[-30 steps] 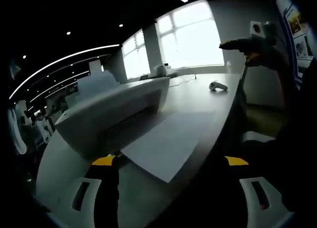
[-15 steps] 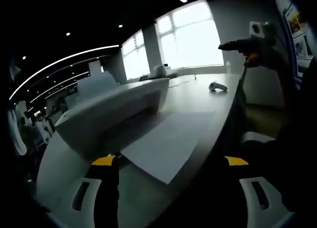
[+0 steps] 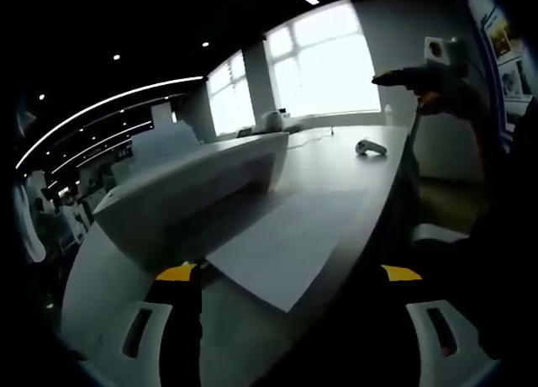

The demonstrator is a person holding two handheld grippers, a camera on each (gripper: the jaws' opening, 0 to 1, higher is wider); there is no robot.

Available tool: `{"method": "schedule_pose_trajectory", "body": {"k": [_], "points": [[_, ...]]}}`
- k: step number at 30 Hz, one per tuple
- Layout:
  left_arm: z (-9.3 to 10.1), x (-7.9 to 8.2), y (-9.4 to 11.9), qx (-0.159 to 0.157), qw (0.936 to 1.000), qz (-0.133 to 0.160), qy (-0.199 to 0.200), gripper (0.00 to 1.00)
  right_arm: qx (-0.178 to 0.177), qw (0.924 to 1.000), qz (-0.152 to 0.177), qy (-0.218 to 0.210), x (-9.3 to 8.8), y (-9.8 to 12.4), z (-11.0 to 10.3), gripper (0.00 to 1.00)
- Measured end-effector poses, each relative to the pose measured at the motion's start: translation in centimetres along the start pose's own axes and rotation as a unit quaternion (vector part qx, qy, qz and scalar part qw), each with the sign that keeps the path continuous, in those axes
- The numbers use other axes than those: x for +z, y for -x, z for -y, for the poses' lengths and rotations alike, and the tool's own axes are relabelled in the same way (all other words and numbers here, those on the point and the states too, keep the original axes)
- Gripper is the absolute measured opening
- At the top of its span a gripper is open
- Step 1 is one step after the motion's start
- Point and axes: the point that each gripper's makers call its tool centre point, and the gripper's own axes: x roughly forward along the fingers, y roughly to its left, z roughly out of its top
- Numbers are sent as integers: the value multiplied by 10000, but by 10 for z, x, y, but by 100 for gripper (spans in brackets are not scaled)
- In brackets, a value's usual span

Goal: Remove the paper from the printer output slot and place it on top of the printer

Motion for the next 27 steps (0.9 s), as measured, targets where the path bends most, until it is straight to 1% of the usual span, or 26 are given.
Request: {"method": "schedule_pose_trajectory", "body": {"k": [11,27], "points": [[0,0,-5,17,10000,-36,-56,88,13,10000,-10,-2,-1,-1,0,82],[1,4,-7,-18,10000,6,-64,88,6,10000,4,5,1,0,0,82]]}}
